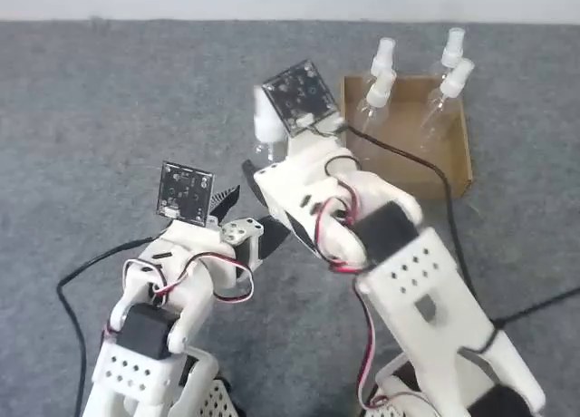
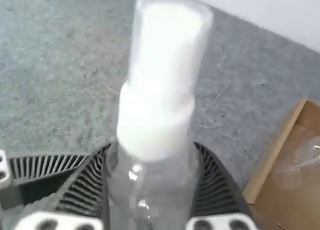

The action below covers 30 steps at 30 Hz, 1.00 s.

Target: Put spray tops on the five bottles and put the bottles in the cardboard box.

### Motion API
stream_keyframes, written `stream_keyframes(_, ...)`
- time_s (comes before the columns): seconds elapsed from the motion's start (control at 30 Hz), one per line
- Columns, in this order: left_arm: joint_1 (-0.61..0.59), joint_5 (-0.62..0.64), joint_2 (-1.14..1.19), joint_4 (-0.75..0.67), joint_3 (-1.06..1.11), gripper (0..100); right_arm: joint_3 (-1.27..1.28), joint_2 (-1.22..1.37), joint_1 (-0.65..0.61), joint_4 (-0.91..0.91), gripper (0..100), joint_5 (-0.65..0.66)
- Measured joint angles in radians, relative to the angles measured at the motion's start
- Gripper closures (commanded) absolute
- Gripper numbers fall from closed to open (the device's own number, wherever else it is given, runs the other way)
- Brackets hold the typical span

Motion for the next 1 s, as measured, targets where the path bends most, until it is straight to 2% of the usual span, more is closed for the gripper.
stream_keyframes(0.3, 0.005, -0.002, 0.011, -0.002, 0.029, 70, -0.021, -0.086, 0.071, 0.106, 99.4, 0.063)
stream_keyframes(0.47, -0.003, -0.002, 0.011, -0.006, 0.029, 70, -0.021, -0.087, 0.212, 0.127, 99.4, 0.071)
stream_keyframes(0.6, -0.003, -0.002, 0.011, -0.006, 0.029, 70, -0.021, -0.078, 0.377, 0.127, 99.4, 0.176)
stream_keyframes(0.73, -0.003, -0.002, 0.011, -0.006, 0.049, 70, -0.021, -0.015, 0.529, 0.127, 99.3, 0.221)
stream_keyframes(0.87, -0.018, -0.002, 0.011, -0.006, 0.052, 76, -0.021, 0.077, 0.612, 0.078, 99.3, 0.224)
stream_keyframes(1.0, -0.083, -0.002, 0.011, -0.006, 0.052, 83, -0.021, 0.152, 0.660, 0.006, 99.3, 0.226)
